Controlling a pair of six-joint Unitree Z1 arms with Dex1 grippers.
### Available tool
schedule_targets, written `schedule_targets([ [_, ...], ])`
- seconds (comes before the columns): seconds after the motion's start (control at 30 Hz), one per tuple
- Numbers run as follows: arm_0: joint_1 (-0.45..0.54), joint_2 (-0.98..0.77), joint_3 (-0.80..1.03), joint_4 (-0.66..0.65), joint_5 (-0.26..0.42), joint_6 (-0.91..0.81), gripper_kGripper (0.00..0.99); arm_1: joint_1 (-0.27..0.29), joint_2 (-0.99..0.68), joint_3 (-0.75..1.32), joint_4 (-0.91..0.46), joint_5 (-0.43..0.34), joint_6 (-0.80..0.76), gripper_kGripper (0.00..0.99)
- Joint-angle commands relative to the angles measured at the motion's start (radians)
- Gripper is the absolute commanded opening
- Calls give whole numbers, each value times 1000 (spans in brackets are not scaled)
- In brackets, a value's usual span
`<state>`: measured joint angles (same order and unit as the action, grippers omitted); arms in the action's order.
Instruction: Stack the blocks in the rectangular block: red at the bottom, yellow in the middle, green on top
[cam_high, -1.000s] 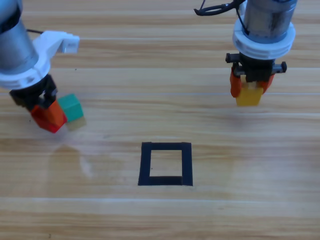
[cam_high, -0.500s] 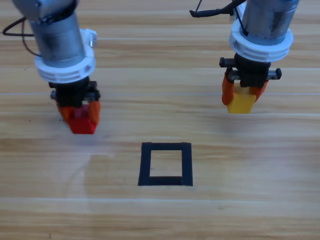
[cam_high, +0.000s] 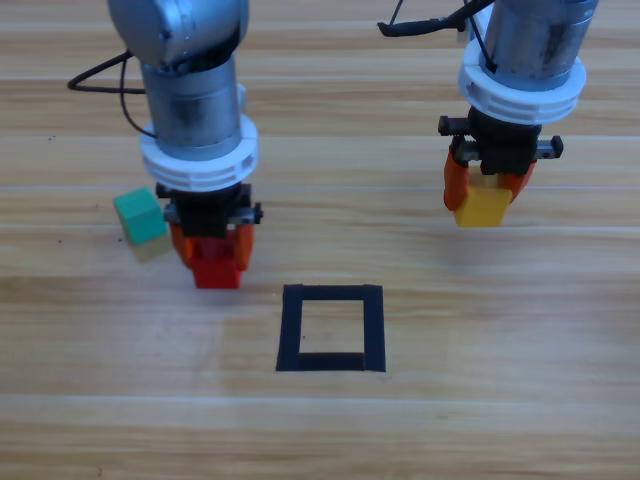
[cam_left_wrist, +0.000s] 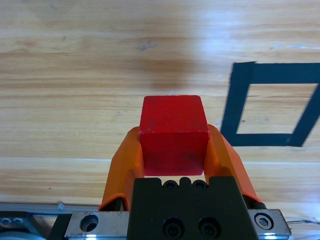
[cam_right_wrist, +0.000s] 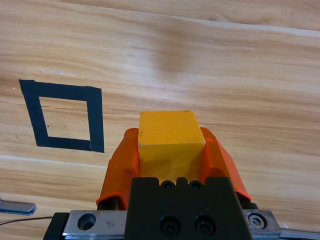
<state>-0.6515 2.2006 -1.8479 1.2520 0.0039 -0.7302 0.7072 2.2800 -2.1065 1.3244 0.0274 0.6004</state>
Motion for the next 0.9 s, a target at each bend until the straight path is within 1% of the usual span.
schedule_targets([
  [0.03,-69,56,-28,4,-12,-49,38,-14,27,22,15,-11,-14,0],
  [0.9,-154,183,-171,-2,-28,-57,38,-14,38,20,15,-11,-31,0],
])
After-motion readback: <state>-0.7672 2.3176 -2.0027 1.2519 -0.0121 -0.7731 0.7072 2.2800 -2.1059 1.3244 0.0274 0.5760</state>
